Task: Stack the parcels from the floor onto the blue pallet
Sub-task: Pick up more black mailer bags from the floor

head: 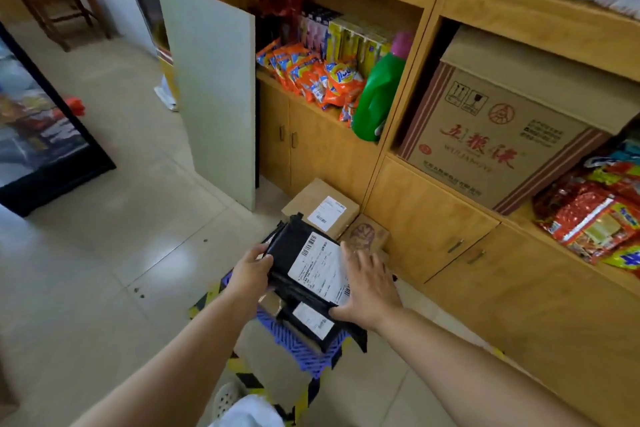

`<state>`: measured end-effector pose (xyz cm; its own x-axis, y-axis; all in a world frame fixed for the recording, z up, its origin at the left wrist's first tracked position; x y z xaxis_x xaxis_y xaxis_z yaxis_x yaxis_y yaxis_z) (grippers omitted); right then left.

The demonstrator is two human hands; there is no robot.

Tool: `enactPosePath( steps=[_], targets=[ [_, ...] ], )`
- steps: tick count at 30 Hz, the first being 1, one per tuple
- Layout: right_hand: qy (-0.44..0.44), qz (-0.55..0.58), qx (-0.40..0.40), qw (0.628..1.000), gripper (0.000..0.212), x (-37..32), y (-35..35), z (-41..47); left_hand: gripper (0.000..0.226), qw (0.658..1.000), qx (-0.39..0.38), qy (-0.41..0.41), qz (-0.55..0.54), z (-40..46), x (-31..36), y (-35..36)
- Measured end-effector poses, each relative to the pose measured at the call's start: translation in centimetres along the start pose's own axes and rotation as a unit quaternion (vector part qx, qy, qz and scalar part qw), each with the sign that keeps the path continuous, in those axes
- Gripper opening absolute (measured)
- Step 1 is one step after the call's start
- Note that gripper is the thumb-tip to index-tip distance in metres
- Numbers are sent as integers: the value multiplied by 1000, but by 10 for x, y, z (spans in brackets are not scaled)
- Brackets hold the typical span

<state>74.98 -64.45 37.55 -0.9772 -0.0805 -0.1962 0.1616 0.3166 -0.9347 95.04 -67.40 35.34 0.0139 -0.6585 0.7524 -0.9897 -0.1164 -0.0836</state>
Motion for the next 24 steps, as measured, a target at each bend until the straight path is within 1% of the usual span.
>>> enactPosePath(
  steps=[4,7,11,13,16,20,24],
  targets=[
    [90,21,10,996,119,-27,31,23,36,995,-27,19,92,50,11,-40],
    [155,29,-31,987,115,-38,64,35,32,987,-53,48,147,85,9,-62],
    [214,36,-90,972,114,-45,117,41,30,976,-45,16,214,132,-10,-72],
    [226,29,-117,967,112,-44,143,44,33,968,-59,15,243,154,-23,-66],
    [231,22,-157,960,111,-33,180,52,40,951,-104,8,292,184,-50,-48],
    [222,20,-163,961,110,-8,232,76,39,929,-123,6,348,234,-101,-27],
    [204,5,-180,962,111,18,297,109,42,895,-138,5,424,277,-153,-9]
  ],
)
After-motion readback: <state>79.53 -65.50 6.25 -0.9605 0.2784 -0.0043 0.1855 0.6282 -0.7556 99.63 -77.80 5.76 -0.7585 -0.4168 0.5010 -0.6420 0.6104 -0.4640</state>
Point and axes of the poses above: each hand's wrist, its own z-axis towards the middle knuckle, its own y-axis out of the palm, x = y × z, the point moved 3 cm from there along z, towards the middle knuckle, and after that the axes turned 1 degree about -y, right-handed, at the moved point
